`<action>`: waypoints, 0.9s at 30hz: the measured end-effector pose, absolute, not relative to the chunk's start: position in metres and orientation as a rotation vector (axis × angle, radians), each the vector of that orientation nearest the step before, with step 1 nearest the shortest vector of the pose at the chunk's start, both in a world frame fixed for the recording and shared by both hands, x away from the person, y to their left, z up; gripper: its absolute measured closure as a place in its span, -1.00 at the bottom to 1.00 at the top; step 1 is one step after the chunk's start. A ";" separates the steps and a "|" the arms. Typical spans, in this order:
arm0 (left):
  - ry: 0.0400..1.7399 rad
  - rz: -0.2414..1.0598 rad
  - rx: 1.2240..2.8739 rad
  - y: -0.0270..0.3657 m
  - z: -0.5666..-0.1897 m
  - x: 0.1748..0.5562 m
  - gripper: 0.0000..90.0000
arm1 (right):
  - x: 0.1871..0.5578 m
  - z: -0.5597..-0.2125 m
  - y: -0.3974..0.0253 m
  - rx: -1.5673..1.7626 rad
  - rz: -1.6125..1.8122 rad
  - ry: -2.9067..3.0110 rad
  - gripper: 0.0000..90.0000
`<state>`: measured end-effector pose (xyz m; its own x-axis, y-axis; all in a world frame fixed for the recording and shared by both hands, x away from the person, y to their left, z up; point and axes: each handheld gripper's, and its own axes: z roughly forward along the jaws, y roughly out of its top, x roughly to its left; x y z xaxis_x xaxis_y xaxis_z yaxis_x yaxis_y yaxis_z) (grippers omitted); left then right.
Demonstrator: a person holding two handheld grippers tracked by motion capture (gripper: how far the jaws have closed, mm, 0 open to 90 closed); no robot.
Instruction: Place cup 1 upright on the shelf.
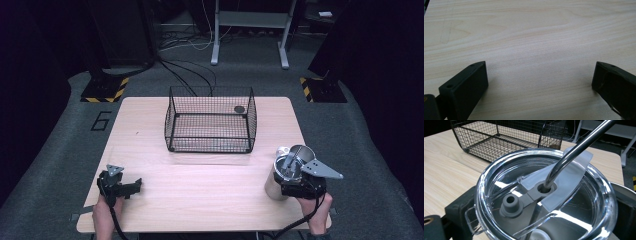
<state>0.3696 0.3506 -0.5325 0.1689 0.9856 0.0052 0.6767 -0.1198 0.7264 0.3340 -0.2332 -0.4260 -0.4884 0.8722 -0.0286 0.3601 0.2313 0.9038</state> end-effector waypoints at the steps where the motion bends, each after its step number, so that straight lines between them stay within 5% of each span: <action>1: 1.569 0.681 1.865 0.351 -0.532 0.370 -0.99 | 0.333 -0.425 -0.233 1.129 1.221 1.961 -0.92; 27: 1.577 0.684 1.861 0.350 -0.532 0.369 -0.99 | 0.331 -0.403 -0.206 1.020 1.244 2.040 -0.92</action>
